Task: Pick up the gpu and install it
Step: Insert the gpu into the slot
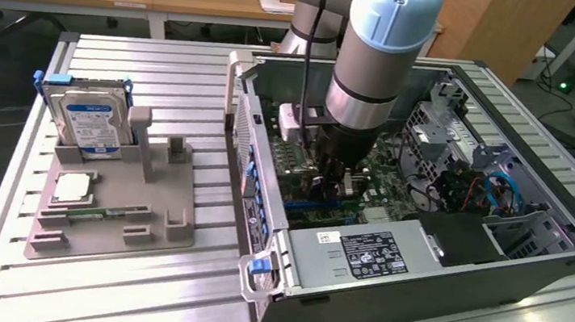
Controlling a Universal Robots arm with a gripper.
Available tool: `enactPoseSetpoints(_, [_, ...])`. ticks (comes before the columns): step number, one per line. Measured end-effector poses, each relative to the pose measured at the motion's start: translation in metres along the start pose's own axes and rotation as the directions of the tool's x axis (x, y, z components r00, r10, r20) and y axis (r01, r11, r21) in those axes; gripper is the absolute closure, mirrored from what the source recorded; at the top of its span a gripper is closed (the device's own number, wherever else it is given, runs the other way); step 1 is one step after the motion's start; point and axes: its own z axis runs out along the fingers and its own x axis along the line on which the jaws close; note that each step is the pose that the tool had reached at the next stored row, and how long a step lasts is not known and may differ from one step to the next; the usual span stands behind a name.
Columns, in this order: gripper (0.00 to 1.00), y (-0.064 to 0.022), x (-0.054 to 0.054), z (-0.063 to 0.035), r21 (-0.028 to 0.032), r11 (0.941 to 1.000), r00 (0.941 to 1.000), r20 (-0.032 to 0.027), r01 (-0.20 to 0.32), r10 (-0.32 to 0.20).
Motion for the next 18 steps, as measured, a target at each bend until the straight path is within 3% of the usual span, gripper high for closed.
enactPoseSetpoints(18, [0.72,0.0003,0.0002,0.0045,0.0,1.0,1.0,0.0007,0.0,0.0])
